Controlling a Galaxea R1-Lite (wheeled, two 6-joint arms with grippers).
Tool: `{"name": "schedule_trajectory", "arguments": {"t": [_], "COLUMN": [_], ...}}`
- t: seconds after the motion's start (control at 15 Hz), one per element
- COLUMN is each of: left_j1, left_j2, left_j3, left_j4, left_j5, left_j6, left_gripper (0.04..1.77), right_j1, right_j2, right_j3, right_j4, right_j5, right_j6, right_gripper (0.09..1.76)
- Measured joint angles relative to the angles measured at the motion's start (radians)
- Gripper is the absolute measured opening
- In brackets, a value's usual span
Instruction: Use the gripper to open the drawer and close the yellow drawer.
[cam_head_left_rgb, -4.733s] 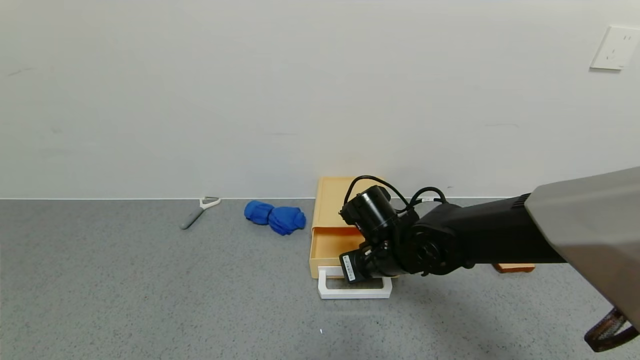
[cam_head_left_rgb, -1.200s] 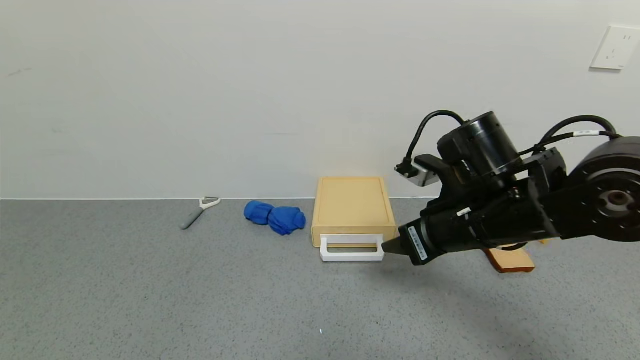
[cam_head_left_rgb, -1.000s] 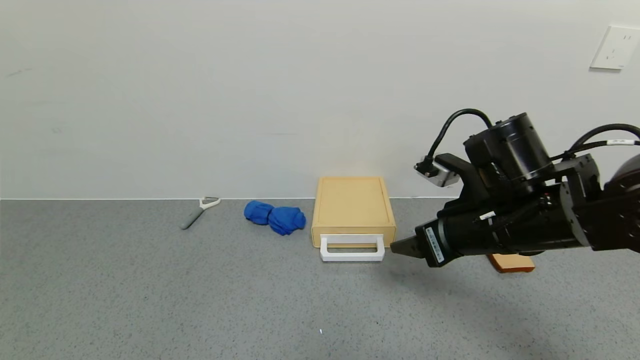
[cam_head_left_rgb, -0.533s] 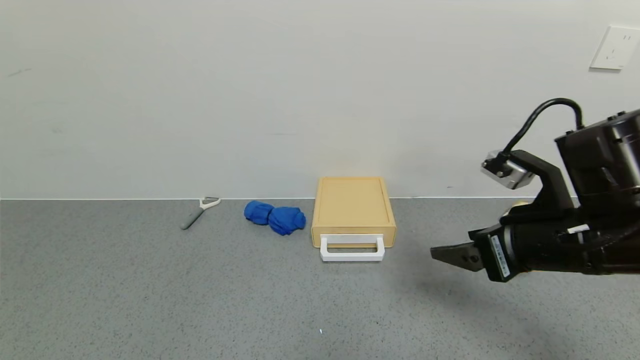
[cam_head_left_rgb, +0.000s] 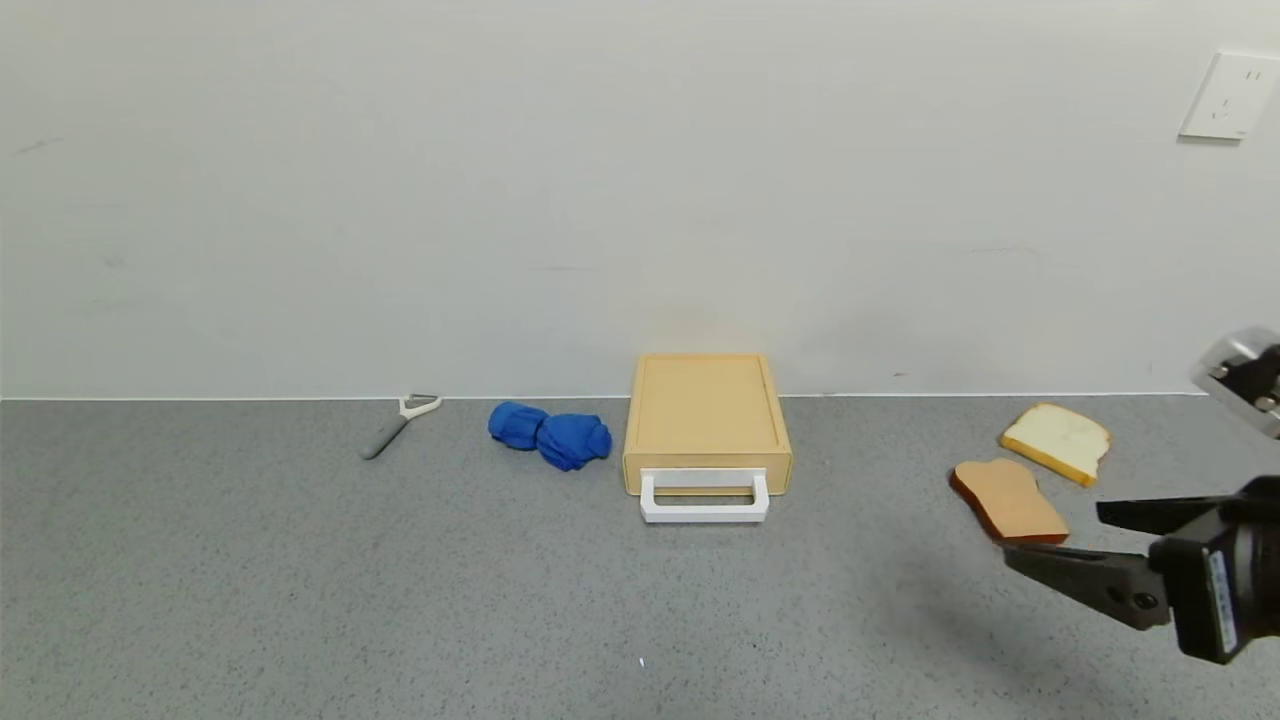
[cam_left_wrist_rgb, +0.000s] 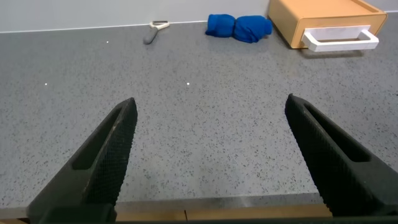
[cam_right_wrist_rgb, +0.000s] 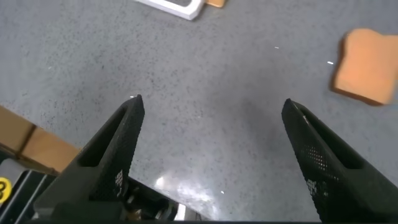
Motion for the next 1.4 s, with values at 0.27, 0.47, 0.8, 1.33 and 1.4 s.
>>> {"name": "schedule_trajectory", "arguments": {"t": [0.27, 0.47, 0.8, 1.33, 1.4], "left_j1": [0.000, 0.000, 0.000, 0.000, 0.000], "left_j2": [0.000, 0.000, 0.000, 0.000, 0.000], "left_j3": [0.000, 0.000, 0.000, 0.000, 0.000], "left_j4": [0.000, 0.000, 0.000, 0.000, 0.000], "left_j5": [0.000, 0.000, 0.000, 0.000, 0.000], "left_j6": [0.000, 0.000, 0.000, 0.000, 0.000], "left_gripper": [1.72, 1.72, 1.72, 1.72, 1.72], "right_j1": [-0.018, -0.022, -0.078, -0.339, -0.379], "right_j2": [-0.195, -0.367, -0.627, -0.874, -0.892], "right_j3": [0.102, 0.157, 0.171, 0.156, 0.156], "right_j4": [0.009, 0.062, 0.240, 0.394, 0.397], "right_j5": [-0.117, -0.206, -0.324, -0.278, -0.252], "right_j6": [0.003, 0.003, 0.004, -0.042, -0.046], "right_gripper": [1.67, 1.68, 1.69, 1.70, 1.70]}}
